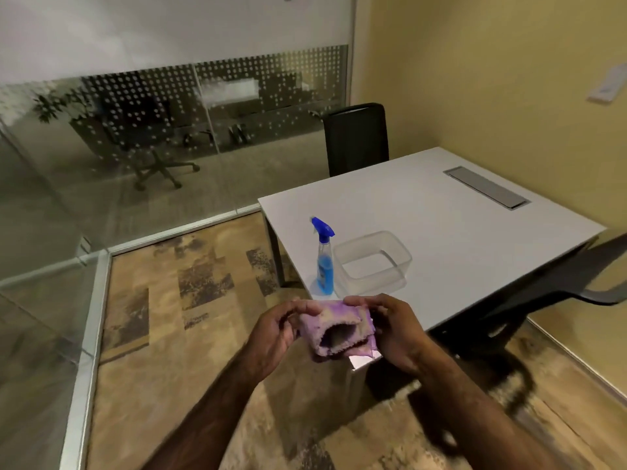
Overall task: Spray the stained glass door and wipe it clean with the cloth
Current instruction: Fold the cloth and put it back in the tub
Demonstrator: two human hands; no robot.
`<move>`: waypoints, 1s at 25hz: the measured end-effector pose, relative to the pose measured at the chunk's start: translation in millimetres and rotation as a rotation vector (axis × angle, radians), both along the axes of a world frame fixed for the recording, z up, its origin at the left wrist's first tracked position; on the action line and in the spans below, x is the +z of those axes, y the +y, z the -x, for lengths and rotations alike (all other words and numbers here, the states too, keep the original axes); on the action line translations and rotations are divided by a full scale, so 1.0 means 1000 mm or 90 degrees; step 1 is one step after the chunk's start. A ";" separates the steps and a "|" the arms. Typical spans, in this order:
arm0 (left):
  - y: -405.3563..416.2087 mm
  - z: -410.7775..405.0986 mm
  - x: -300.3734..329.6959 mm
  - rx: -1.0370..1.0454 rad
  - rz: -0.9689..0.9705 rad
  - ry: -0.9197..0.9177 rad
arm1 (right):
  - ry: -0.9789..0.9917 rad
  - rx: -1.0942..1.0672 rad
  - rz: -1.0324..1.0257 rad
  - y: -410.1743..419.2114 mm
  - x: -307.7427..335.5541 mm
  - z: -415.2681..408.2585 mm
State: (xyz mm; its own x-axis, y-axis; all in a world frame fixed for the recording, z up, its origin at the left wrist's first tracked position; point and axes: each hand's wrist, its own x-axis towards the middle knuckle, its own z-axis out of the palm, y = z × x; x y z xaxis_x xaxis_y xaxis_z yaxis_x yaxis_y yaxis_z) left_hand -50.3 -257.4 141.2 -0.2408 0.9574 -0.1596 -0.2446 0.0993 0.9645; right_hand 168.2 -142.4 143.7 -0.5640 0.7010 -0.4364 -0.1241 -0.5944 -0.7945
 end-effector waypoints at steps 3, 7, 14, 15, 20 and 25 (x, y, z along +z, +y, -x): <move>0.037 0.003 0.001 -0.008 0.045 0.101 | -0.016 -0.009 -0.022 0.020 0.003 0.008; 0.076 0.012 -0.002 -0.063 0.040 0.117 | -0.114 0.006 -0.051 0.048 -0.008 0.019; 0.138 0.012 -0.031 -0.113 0.079 0.109 | -0.190 -0.142 -0.093 0.083 -0.021 0.010; 0.147 0.009 -0.033 -0.119 0.091 0.115 | -0.193 -0.159 -0.088 0.090 -0.024 0.005; 0.197 -0.012 -0.044 -0.145 0.136 0.157 | -0.249 -0.202 -0.098 0.137 -0.027 -0.012; 0.263 -0.026 -0.050 -0.110 0.172 0.166 | -0.279 -0.144 -0.156 0.215 -0.023 -0.017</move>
State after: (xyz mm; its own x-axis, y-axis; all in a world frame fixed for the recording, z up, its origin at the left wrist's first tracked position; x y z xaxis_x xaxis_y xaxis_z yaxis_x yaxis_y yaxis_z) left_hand -24.5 5.6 91.3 -0.1455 0.9194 -0.3655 0.0478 0.3755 0.9256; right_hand 185.6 72.6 120.6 -0.1902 0.8942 -0.4053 0.1460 -0.3825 -0.9124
